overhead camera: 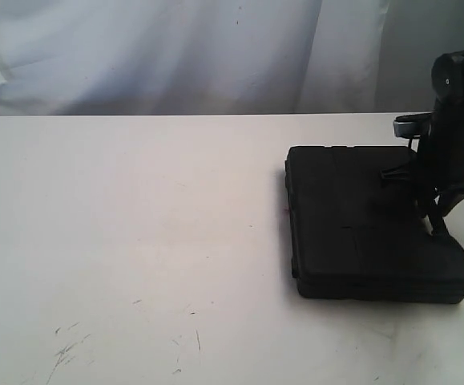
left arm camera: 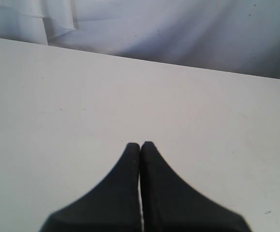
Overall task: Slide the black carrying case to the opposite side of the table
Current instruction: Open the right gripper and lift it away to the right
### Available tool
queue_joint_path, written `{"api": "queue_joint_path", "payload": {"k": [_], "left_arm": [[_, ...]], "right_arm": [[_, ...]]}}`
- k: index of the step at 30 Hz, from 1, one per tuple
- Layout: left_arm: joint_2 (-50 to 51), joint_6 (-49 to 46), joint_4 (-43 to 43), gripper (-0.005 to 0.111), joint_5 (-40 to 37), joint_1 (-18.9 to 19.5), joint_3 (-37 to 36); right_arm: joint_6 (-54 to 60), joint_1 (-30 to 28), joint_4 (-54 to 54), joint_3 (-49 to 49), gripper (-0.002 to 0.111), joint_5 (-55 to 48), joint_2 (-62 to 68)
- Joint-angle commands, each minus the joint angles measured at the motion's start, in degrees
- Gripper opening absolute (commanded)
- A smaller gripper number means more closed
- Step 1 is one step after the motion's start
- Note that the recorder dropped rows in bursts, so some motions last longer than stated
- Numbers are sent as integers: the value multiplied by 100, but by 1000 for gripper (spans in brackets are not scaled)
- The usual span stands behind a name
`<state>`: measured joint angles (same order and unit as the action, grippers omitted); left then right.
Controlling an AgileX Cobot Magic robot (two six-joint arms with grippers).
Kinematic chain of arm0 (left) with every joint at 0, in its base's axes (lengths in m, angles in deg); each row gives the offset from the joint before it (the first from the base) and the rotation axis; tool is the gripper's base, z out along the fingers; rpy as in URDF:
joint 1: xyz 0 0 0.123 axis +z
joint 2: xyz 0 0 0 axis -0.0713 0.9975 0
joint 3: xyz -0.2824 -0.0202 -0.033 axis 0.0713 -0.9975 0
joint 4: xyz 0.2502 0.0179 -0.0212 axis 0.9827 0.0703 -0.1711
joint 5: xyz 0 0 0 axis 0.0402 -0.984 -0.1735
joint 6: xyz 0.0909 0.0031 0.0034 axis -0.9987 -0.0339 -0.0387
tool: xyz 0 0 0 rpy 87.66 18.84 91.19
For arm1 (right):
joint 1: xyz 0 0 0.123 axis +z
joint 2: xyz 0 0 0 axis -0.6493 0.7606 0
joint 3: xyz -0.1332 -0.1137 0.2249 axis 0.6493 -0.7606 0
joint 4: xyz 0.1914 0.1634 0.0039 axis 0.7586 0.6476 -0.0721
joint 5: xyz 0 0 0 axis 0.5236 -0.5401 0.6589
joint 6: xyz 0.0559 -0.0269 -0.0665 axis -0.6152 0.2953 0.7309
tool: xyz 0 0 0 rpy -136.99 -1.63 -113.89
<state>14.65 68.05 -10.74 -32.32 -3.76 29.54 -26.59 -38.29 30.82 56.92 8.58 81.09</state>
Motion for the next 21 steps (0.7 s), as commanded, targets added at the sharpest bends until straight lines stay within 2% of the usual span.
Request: {"api": "queue_joint_path", "payload": {"k": [1,8,9,10,12,19,21], "left_arm": [[-21,13,7,0,14,-33,-26],[-21,-4,7,0,14,-33,-26],[-21,-4,7,0,14,-33,-26],[-21,-4,7,0,14,-33,-26],[-21,8,7,0,14,-33,-26],[-21,8,7,0,14,-33,-26],[-21,-2,7,0,14,-33,-26]], "right_arm": [[-47,-43,-20,-25,37,60,-198],[-207,-43,400,-25,35,17,-1033],[-207,-43,526,-25,29,17,-1231],[-99,-43,830,-25,15,49,-1507],[115,-43,1204,-165,0,303,-1992],[170,481,1576,-2233,0,2573,-4414],[114,577,1606,-2667,0,2855,-4822]]}}
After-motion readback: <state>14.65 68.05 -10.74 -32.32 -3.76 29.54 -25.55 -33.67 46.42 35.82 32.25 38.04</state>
